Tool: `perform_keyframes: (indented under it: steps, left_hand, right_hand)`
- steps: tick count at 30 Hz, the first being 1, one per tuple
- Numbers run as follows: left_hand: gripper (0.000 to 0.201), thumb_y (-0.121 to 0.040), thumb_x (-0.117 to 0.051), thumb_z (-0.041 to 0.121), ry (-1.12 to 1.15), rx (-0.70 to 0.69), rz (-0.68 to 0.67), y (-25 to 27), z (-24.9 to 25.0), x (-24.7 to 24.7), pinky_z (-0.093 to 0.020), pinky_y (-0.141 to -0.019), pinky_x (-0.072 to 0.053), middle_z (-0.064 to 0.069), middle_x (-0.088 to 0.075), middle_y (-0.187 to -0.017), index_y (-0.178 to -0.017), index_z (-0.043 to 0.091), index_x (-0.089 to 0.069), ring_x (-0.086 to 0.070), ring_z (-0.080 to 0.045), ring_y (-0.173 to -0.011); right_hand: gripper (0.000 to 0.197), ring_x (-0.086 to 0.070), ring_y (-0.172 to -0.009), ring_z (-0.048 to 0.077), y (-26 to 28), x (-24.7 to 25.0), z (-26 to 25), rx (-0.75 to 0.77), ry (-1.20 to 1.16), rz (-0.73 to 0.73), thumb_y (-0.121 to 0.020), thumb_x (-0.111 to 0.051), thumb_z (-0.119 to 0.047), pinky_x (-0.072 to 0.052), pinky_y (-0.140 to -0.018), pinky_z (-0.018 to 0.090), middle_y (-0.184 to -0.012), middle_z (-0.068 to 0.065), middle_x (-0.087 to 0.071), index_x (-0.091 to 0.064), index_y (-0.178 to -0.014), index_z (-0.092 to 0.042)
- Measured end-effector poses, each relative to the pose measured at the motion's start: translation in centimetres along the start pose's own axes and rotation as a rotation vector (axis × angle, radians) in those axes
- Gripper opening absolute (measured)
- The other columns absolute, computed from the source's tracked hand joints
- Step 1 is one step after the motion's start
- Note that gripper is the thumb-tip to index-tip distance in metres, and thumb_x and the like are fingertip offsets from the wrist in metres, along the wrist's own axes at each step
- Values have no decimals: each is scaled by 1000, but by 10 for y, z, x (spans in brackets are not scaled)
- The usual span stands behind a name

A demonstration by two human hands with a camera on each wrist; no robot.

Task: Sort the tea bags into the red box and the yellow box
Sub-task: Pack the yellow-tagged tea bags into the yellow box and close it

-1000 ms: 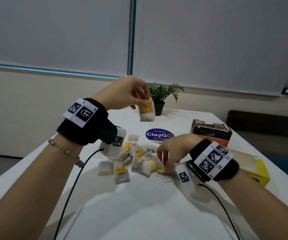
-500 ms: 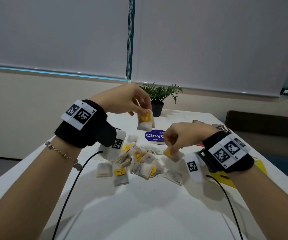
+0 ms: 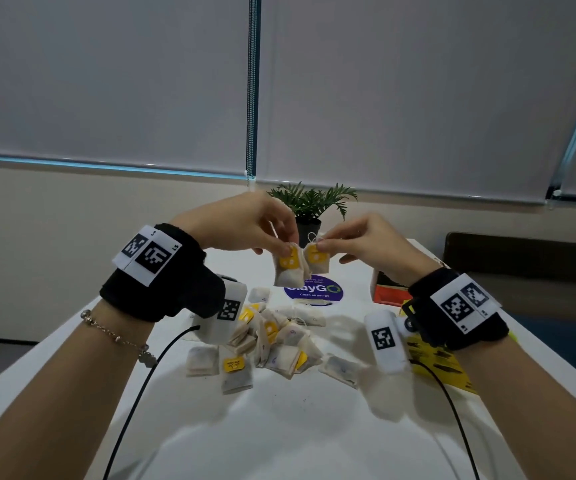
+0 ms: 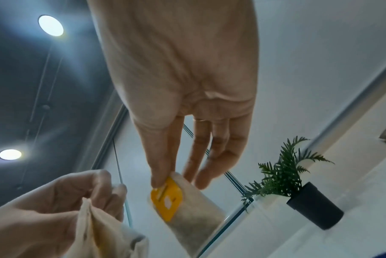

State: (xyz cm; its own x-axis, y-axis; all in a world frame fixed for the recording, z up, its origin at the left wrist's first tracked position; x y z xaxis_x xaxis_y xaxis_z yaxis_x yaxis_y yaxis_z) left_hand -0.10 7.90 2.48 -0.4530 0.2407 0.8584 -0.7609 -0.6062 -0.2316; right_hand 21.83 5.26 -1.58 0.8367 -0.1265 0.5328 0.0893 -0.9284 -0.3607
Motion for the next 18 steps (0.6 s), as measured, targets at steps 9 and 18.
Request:
perform_keyframes:
  steps: [9,18]
  left_hand:
    - [13,-84,-73,15,10,-15,29,-1,2,-4,-25,-66,-53,8,-67,-84,-80,25,-67,-65,-7,-71]
    - [12,-79,-78,16,17,-22,147,-9,0,-16,-39,-75,-58,1,-69,-94,-88,11,-73,-68,-10,-84]
  right_hand:
    - [10,-72,-79,17,-3,-4,4,65,49,139,-75,-83,-21,-58,-76,34,-77,3,-75,-75,-75,-16]
    - [14,-68,-64,7,4,-14,-9,58,-63,20,-84,-74,-21,-55,-65,24,-66,-1,-72,-66,-78,-10]
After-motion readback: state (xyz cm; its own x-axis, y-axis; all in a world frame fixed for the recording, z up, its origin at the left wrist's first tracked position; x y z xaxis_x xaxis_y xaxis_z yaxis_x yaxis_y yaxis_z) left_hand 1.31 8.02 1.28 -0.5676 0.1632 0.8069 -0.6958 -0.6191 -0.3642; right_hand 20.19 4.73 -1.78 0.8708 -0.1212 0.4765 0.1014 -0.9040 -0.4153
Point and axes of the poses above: each hand's wrist, its own y-axis away from the middle knuckle, its own x-axis out of the back of the hand, z = x × y, the point moved 1 cm from there along -y, towards the middle knuckle
